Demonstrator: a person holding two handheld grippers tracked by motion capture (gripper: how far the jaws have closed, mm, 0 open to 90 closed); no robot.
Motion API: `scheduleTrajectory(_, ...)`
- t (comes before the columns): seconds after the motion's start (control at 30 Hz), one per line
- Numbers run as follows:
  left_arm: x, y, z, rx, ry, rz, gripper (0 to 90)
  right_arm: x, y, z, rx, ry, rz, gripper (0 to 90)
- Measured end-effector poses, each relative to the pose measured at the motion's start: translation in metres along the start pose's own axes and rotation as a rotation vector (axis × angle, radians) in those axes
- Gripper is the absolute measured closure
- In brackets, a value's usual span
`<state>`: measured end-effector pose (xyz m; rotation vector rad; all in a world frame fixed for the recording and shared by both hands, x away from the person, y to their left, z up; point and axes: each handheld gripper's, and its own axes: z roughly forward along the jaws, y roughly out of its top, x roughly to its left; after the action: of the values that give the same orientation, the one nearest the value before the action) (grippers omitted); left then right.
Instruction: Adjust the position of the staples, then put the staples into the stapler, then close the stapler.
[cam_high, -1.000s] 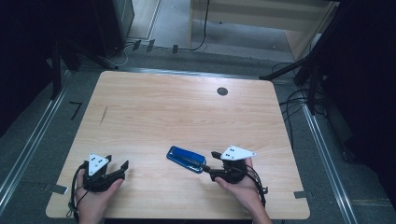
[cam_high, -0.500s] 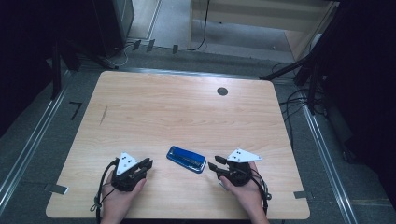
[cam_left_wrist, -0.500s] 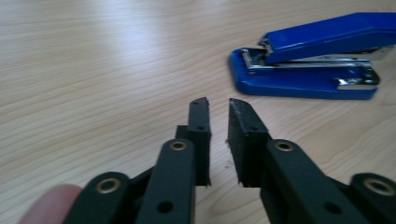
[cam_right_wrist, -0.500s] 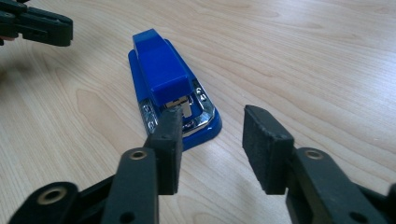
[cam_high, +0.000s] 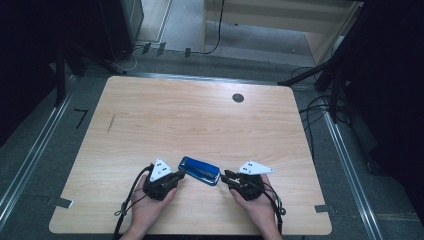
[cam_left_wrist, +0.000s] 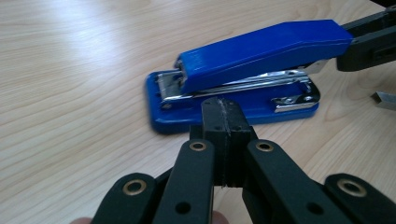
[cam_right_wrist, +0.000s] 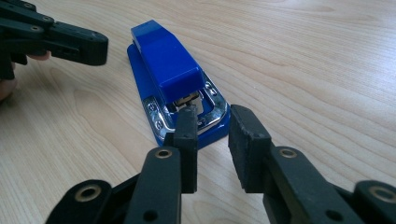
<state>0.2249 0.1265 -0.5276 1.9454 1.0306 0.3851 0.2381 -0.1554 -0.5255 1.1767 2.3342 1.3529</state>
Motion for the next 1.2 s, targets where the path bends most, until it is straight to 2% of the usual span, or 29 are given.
scheduleTrajectory(0.1,-0.004,0.001,0.008,-0.007,-0.011,0.007,90.0,0.002,0.001,0.001,0.005,-0.006,0.005,76.1)
scheduleTrajectory(0.17,-0.006,0.002,0.012,0.026,-0.012,0.021,90.0,0.003,0.001,0.002,0.013,-0.011,-0.005,77.0)
scheduleTrajectory(0.33,-0.008,0.005,0.016,0.024,-0.006,0.027,90.0,0.006,0.0,0.005,0.031,-0.021,-0.017,78.4)
scheduleTrajectory(0.43,-0.008,0.007,0.019,0.026,-0.008,0.031,90.0,0.006,0.0,0.005,0.03,-0.027,-0.009,78.6)
scheduleTrajectory(0.57,-0.012,0.007,0.021,0.042,0.011,0.047,90.0,0.007,0.001,0.006,0.029,-0.037,-0.006,77.5)
scheduleTrajectory(0.73,-0.012,0.007,0.022,0.05,0.012,0.061,90.0,0.006,0.002,0.009,0.03,-0.041,-0.003,79.5)
scheduleTrajectory(0.9,-0.011,0.008,0.023,0.055,0.007,0.051,90.0,0.008,0.002,0.01,0.018,-0.068,0.0,81.4)
scheduleTrajectory(1.2,-0.011,0.009,0.024,0.054,0.009,0.059,90.0,0.009,0.002,0.011,0.039,-0.045,-0.005,86.3)
